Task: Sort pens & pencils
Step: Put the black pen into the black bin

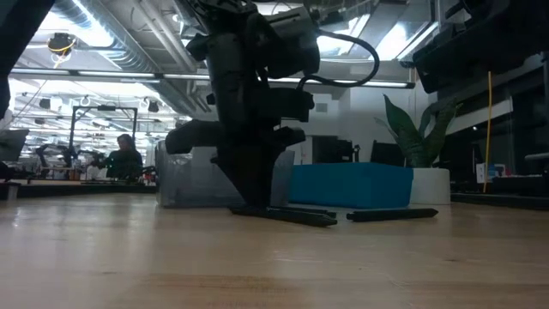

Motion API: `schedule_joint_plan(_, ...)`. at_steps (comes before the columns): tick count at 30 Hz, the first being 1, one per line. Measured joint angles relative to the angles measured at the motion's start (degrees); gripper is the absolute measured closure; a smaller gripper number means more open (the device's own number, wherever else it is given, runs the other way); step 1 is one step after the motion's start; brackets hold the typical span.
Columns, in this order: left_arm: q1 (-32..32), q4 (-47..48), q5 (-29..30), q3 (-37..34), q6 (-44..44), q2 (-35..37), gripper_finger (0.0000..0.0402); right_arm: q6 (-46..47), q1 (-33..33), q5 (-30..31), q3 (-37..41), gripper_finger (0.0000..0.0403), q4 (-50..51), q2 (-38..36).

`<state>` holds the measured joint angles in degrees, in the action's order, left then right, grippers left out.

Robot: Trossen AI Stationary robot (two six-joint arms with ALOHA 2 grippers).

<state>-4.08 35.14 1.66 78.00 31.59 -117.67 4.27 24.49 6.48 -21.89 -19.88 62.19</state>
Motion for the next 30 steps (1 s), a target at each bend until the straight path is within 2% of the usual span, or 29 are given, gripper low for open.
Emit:
schedule_joint_plan(12,-0.7,-0.46,1.21,-0.57,-1.77,2.47,0.0389,-0.01,0.0,0.0,0.0,0.0258,0.12,0.0)
schedule_joint_plan(24,-1.7,1.32,2.49,-0.22,-3.22,14.4,0.0389,0.15,0.02,0.0,0.0,0.0258,1.22,0.0)
schedule_joint_plan(30,-2.1,5.43,4.33,-0.45,-8.21,19.66,0.0389,0.18,0.01,0.0,0.0,0.0258,1.33,0.0)
